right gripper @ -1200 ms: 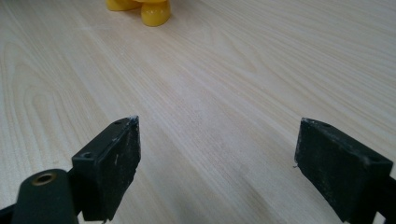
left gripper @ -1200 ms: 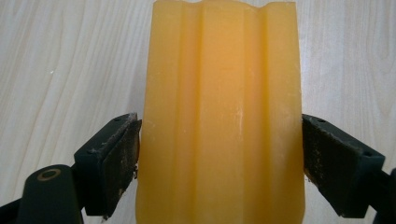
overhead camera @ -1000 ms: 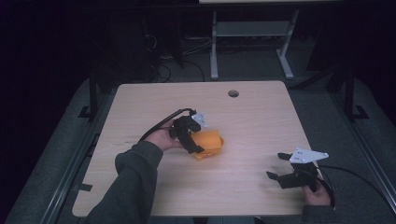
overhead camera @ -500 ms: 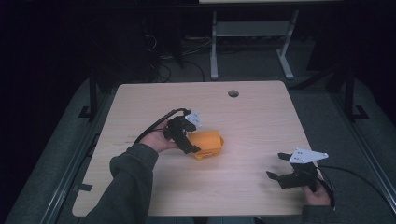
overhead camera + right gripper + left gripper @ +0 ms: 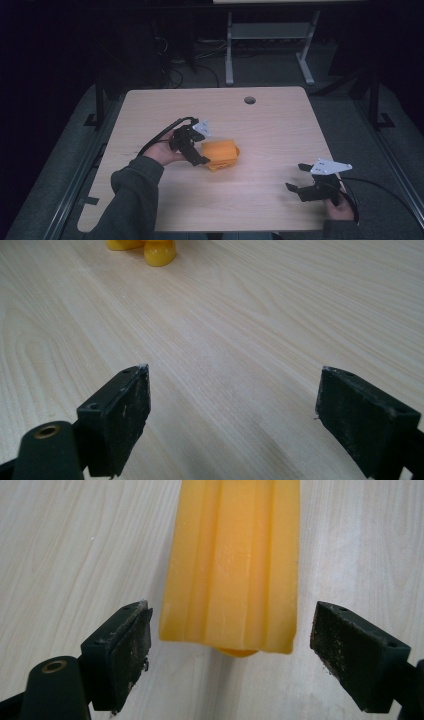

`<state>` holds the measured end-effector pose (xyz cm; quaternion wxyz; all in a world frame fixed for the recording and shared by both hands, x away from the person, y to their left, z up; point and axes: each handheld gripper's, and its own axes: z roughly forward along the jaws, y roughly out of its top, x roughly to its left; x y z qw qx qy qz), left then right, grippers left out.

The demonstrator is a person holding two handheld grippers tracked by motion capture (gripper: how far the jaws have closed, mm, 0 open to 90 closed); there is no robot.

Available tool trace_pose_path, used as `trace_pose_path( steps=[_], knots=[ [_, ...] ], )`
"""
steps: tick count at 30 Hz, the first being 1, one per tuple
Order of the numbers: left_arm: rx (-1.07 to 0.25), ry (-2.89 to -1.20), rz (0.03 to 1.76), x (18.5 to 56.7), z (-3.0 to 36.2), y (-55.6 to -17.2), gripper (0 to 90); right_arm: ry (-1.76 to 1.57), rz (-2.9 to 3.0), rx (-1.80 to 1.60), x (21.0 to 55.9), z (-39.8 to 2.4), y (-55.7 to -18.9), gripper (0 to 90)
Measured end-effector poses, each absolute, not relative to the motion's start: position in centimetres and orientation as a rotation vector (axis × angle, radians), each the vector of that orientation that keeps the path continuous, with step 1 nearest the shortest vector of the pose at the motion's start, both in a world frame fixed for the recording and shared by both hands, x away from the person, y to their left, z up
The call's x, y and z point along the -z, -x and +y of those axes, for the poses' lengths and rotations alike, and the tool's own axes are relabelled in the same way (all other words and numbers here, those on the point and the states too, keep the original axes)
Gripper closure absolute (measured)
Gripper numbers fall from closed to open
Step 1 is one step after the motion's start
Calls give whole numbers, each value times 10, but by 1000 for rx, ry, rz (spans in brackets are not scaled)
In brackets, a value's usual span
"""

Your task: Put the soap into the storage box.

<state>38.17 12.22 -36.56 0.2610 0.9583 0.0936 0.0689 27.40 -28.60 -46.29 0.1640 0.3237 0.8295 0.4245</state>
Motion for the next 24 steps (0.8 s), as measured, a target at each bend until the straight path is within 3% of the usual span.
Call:
trace_pose_path(
  steps=[24],
  knots=[
    [-156, -2532, 335, 380, 156, -359, 168, -938, 2374, -1192, 464, -285, -274, 137]
  ],
)
